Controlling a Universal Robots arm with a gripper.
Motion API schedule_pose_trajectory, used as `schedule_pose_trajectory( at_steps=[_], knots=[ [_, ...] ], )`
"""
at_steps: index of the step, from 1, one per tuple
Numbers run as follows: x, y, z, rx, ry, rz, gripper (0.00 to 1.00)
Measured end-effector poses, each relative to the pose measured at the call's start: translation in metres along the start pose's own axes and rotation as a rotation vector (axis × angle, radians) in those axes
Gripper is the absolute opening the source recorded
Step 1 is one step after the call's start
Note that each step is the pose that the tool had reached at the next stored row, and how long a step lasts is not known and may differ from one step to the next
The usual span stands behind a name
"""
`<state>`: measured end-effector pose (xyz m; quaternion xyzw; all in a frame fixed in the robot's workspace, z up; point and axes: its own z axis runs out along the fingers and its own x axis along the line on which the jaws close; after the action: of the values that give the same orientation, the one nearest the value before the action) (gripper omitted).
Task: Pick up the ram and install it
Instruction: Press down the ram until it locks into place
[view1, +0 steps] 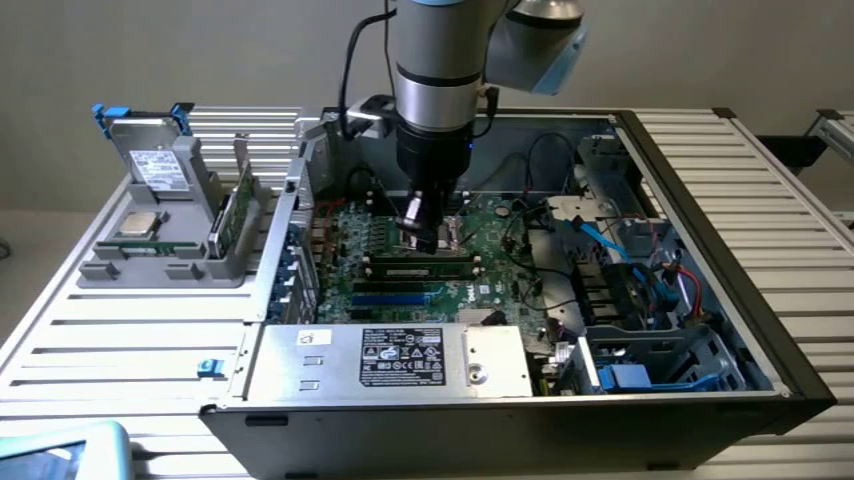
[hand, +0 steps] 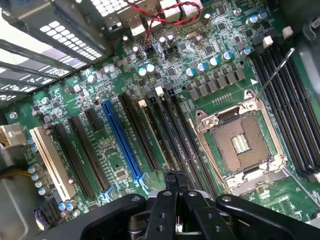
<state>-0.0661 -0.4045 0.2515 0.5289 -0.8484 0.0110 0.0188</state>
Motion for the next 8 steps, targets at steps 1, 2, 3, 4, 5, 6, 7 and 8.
schedule_pose_trajectory(
  at_steps=[1,2,3,4,5,6,7,8],
  knots=[
    [0.0,0.0,0.0,-0.0007,0.0,0.016,0.11],
    [0.0,0.0,0.0,-0.0014,-0.0001,0.032,0.11],
    [0.0,0.0,0.0,-0.0021,-0.0001,0.048,0.11],
    [0.0,0.0,0.0,-0.0028,-0.0001,0.063,0.11],
    [0.0,0.0,0.0,-0.0035,-0.0001,0.081,0.11],
    [0.0,0.0,0.0,-0.0042,-0.0001,0.096,0.11],
    [0.0,0.0,0.0,-0.0049,-0.0002,0.112,0.11],
    [0.0,0.0,0.0001,-0.0056,-0.0002,0.128,0.11]
  ],
)
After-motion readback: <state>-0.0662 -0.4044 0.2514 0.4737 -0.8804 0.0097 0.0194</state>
